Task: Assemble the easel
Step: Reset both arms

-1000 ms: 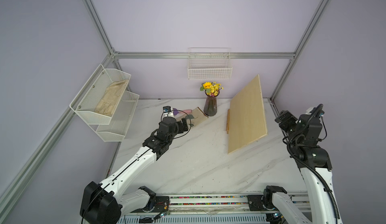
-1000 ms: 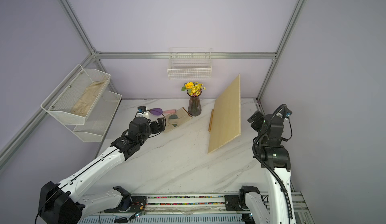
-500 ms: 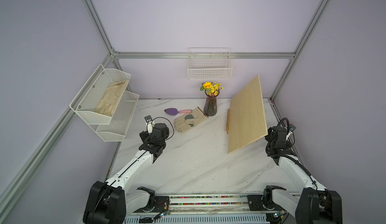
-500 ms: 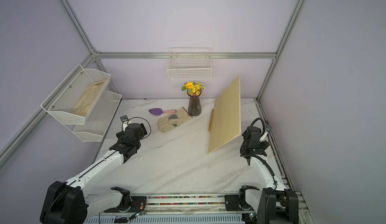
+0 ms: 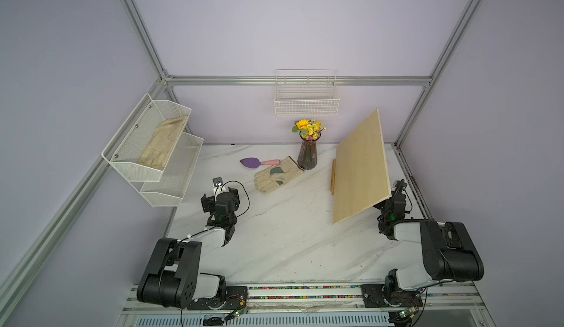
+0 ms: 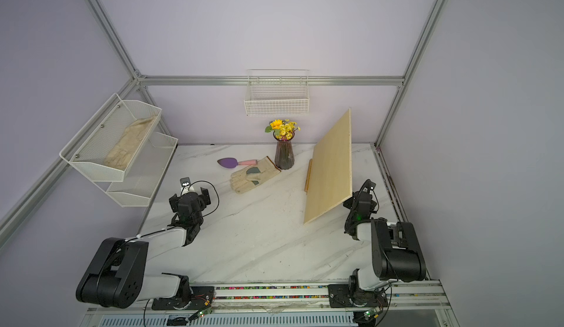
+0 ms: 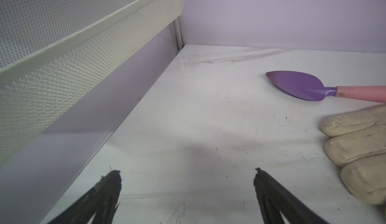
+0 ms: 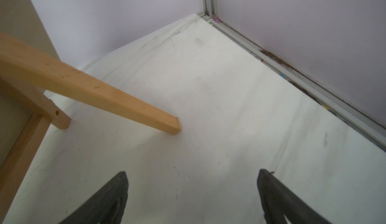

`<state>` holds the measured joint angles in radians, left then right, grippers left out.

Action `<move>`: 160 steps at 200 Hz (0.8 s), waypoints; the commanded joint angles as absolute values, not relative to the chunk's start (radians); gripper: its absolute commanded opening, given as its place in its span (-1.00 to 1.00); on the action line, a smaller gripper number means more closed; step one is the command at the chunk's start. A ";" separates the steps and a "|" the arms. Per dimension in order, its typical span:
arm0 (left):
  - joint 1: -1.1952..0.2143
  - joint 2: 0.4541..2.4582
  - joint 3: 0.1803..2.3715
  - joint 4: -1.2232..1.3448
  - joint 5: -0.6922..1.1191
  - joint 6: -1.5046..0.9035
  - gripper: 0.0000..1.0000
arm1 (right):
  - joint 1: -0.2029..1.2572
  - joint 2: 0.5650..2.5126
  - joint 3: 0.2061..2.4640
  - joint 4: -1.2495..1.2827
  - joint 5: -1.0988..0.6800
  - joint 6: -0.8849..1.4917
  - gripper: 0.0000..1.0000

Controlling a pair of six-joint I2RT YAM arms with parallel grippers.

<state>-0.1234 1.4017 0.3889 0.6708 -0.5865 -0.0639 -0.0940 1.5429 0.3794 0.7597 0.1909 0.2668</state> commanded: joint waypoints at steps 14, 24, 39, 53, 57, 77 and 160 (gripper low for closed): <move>-0.077 1.525 0.304 1.066 -0.402 -0.001 1.00 | -0.086 1.660 0.388 1.083 0.069 0.176 0.94; -0.074 1.557 0.292 1.113 -0.366 0.011 1.00 | -0.068 1.679 0.384 1.104 0.032 0.141 0.94; -0.075 1.601 0.283 1.185 -0.294 0.060 1.00 | -0.046 1.725 0.379 1.155 0.057 0.123 0.94; -0.075 1.582 0.311 1.097 -0.306 0.044 1.00 | -0.040 1.778 0.374 1.226 0.051 0.116 0.95; -0.075 1.578 0.325 1.068 -0.321 0.033 1.00 | -0.037 1.779 0.377 1.226 0.057 0.114 0.94; -0.048 1.584 0.367 0.992 -0.339 -0.011 0.99 | 0.000 1.773 0.433 1.110 0.141 0.096 0.94; -0.026 1.577 0.370 0.972 -0.327 -0.030 1.00 | 0.043 1.779 0.456 1.074 0.206 0.064 0.94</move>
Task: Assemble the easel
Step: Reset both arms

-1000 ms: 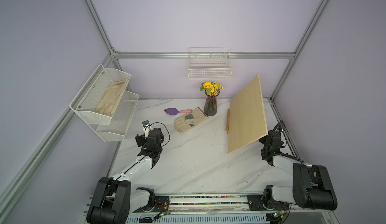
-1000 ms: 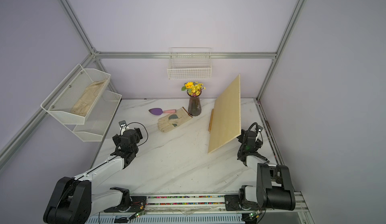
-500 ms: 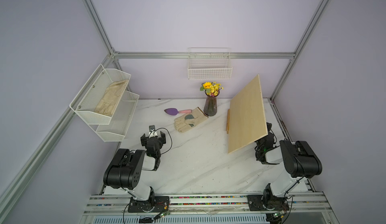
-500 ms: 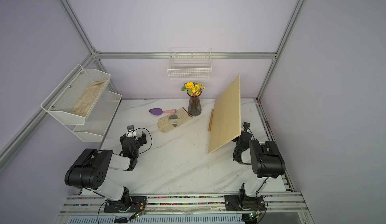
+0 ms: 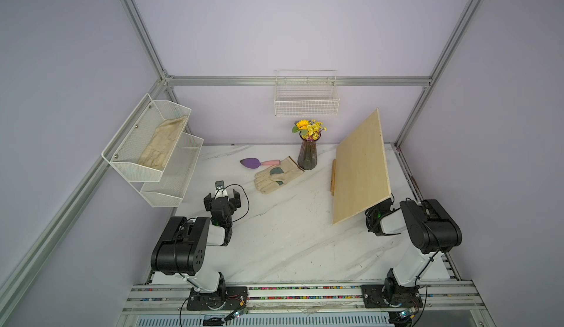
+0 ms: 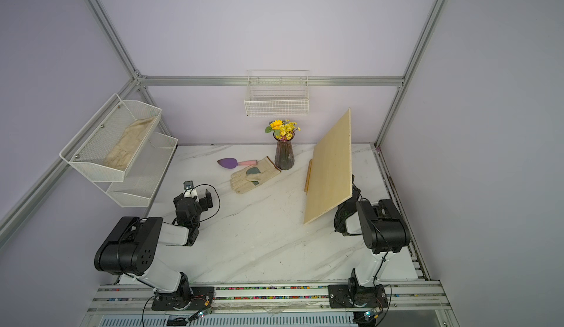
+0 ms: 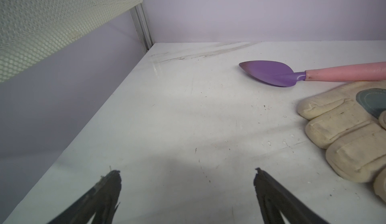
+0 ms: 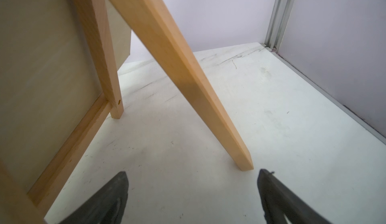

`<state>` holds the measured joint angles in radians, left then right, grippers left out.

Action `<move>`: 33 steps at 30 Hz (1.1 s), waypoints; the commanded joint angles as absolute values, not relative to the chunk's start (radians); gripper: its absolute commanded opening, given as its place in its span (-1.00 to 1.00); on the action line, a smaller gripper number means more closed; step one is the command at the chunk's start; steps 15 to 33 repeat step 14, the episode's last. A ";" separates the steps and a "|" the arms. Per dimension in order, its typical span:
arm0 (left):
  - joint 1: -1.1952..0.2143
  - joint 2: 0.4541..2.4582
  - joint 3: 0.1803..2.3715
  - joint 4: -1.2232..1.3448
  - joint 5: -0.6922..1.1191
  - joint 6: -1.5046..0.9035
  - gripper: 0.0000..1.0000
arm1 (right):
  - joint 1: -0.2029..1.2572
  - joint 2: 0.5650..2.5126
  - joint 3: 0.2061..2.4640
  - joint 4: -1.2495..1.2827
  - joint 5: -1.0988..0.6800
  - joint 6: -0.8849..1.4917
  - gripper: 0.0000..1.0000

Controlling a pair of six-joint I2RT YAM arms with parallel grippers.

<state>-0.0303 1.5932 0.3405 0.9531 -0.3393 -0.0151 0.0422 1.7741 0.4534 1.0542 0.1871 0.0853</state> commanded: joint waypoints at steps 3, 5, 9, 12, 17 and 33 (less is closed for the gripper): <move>-0.027 1.577 0.371 0.973 -0.326 -0.029 1.00 | 0.043 1.778 0.456 1.072 0.206 0.064 0.94; -0.027 1.578 0.370 0.972 -0.326 -0.029 1.00 | 0.043 1.779 0.456 1.072 0.206 0.064 0.94; -0.028 1.577 0.371 0.973 -0.326 -0.031 1.00 | 0.043 1.782 0.464 1.061 0.204 0.064 0.94; -0.027 1.577 0.371 0.973 -0.327 -0.030 0.99 | 0.043 1.781 0.460 1.067 0.205 0.062 0.94; -0.027 1.577 0.370 0.972 -0.327 -0.030 1.00 | 0.043 1.778 0.458 1.070 0.204 0.062 0.94; -0.027 1.577 0.370 0.972 -0.327 -0.030 1.00 | 0.043 1.778 0.458 1.070 0.204 0.062 0.94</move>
